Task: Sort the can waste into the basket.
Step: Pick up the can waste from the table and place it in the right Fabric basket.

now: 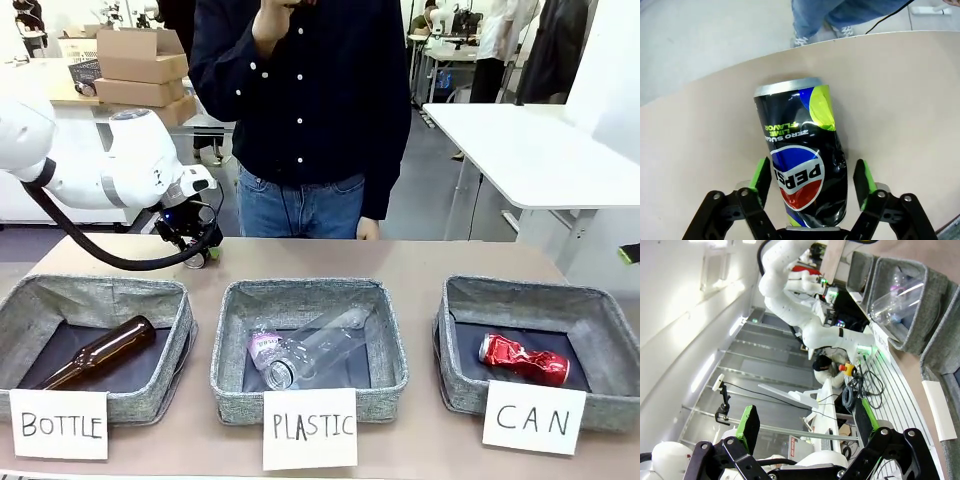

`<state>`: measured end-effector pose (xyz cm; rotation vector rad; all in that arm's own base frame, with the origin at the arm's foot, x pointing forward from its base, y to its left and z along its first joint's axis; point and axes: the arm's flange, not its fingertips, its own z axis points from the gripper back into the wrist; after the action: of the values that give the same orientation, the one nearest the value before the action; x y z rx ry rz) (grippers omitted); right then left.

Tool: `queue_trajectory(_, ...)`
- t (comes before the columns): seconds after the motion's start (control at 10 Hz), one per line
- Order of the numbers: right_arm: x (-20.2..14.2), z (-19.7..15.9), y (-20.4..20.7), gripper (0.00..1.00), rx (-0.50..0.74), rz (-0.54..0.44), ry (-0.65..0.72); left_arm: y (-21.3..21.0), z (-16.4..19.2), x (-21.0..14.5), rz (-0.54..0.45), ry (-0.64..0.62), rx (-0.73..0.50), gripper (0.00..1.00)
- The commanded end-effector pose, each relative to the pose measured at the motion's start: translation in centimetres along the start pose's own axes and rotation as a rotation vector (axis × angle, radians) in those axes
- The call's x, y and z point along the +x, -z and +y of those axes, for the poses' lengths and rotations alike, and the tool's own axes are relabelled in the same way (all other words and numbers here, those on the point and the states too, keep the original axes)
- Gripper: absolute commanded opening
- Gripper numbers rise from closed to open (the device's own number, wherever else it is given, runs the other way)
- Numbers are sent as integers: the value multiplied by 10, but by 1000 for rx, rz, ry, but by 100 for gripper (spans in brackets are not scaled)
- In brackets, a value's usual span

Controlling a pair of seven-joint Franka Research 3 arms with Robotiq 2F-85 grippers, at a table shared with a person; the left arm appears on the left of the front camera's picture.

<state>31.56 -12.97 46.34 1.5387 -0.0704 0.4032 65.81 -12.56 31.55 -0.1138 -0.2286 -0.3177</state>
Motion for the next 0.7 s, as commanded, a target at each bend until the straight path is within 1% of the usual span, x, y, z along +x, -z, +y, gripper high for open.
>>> queue_trajectory(0.0,-1,1,-3,100,-6,6,-17,-3,3,4,-5,8,30,0)
queue_trajectory(0.2,-1,1,-3,100,-6,6,-17,-4,3,2,-12,8,41,0)
queue_trajectory(0.3,-1,1,-3,100,-6,6,-17,-5,3,1,-20,3,46,13)
queue_trajectory(0.4,-1,1,-3,100,-6,6,-17,-7,4,-1,-37,-7,45,3)
queue_trajectory(0.5,-1,1,-3,100,-6,6,-17,-13,8,-4,-58,-33,39,0)
queue_trajectory(0.6,-1,1,-3,100,-6,6,-17,-21,12,-6,-64,-49,46,0)
